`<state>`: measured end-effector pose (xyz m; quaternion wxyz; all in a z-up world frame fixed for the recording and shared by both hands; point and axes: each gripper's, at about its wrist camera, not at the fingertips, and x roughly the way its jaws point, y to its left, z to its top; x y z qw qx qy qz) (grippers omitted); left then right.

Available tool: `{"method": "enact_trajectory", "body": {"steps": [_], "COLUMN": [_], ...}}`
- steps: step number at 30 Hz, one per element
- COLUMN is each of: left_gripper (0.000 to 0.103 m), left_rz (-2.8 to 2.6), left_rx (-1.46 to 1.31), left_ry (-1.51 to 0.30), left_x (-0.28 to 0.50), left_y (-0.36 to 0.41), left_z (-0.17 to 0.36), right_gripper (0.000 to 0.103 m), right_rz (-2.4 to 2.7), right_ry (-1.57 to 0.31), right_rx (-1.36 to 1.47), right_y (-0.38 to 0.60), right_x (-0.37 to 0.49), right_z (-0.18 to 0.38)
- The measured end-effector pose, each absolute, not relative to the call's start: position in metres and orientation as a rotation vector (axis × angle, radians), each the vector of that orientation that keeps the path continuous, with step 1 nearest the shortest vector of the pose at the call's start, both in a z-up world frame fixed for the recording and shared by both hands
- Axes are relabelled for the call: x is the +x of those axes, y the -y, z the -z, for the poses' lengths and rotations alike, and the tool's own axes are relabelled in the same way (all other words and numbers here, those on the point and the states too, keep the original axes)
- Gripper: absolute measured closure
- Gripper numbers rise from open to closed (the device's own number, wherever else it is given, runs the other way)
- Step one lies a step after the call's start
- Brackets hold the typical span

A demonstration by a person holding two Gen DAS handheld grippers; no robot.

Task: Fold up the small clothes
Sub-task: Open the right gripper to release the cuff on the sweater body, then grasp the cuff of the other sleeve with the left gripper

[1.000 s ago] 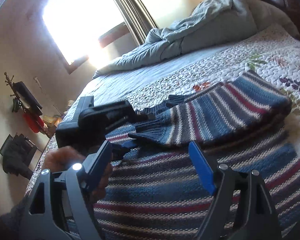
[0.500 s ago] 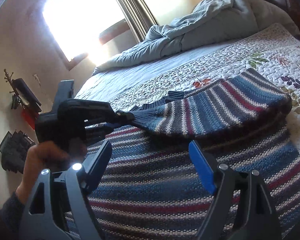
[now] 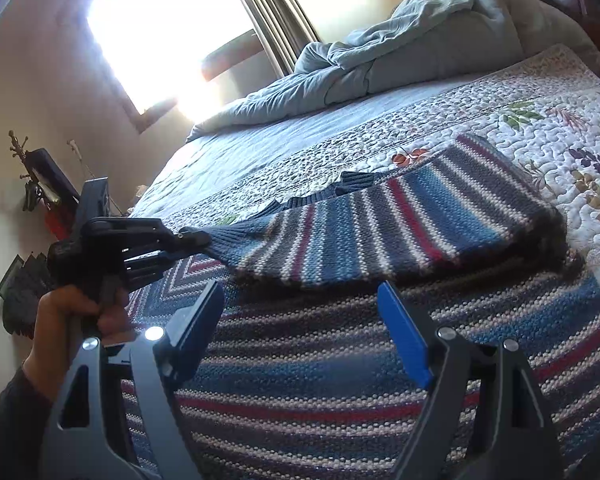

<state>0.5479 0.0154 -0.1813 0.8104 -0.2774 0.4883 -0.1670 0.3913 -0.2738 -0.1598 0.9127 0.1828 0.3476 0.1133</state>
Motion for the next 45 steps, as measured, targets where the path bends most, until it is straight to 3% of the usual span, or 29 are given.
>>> {"method": "enact_trajectory", "body": {"steps": [16, 26, 28, 29, 30, 31, 33, 38, 42, 45], "left_gripper": [0.094, 0.085, 0.072, 0.056, 0.041, 0.037, 0.023, 0.01, 0.007, 0.004], "left_rz": [0.292, 0.116, 0.115, 0.122, 0.142, 0.169, 0.18, 0.082, 0.107, 0.151], "left_rx": [-0.536, -0.384, -0.411, -0.434, -0.472, -0.507, -0.522, -0.372, -0.374, -0.388], "left_ry": [-1.162, -1.164, -1.135, -1.12, -1.088, -1.044, -0.964, -0.798, -0.759, -0.746], "left_x": [0.539, 0.518, 0.506, 0.499, 0.487, 0.471, 0.441, 0.377, 0.368, 0.37], "left_y": [-0.023, -0.034, -0.041, -0.045, -0.049, -0.054, -0.061, -0.069, -0.083, -0.088], "left_z": [0.226, 0.194, 0.182, 0.177, 0.171, 0.164, 0.156, 0.157, 0.17, 0.177], "right_gripper": [0.024, 0.022, 0.022, 0.023, 0.03, 0.044, 0.055, 0.057, 0.063, 0.059], "right_rz": [-0.234, -0.261, -0.283, -0.295, -0.318, -0.359, -0.402, -0.398, -0.36, -0.311], "right_ry": [-0.724, -0.73, -0.74, -0.744, -0.752, -0.759, -0.78, -0.794, -0.975, -1.061], "right_rx": [0.362, 0.379, 0.376, 0.375, 0.379, 0.386, 0.371, 0.189, 0.084, -0.063], "right_y": [0.273, 0.265, 0.259, 0.256, 0.251, 0.246, 0.234, 0.177, 0.128, 0.1], "right_x": [0.395, 0.393, 0.393, 0.393, 0.392, 0.391, 0.389, 0.421, 0.498, 0.531], "right_z": [0.163, 0.167, 0.171, 0.173, 0.174, 0.175, 0.173, 0.162, 0.188, 0.211]}}
